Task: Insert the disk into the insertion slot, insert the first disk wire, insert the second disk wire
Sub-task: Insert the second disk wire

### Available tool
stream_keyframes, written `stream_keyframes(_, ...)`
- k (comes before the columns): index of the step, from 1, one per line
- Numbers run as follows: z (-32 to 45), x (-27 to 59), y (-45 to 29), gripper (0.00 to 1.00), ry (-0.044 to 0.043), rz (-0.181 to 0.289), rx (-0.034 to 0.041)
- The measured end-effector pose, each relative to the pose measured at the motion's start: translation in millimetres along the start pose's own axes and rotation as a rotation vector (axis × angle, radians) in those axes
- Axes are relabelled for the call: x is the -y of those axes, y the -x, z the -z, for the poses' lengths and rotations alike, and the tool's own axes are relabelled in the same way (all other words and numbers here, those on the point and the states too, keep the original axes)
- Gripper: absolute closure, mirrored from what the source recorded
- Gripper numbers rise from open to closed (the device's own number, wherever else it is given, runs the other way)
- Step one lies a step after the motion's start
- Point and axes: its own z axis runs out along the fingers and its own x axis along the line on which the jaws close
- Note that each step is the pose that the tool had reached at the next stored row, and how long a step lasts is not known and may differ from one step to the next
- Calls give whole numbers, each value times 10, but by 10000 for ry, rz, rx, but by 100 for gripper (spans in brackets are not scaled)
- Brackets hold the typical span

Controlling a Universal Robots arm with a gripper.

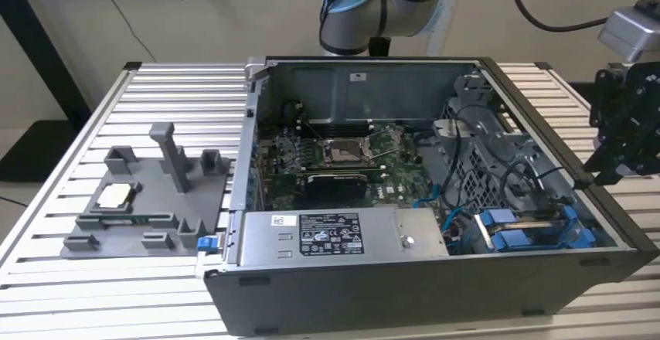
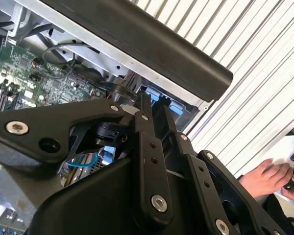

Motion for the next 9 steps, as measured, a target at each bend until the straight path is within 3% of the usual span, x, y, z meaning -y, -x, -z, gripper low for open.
stream_keyframes(9, -57, 1, 1, 73, 12, -28, 122)
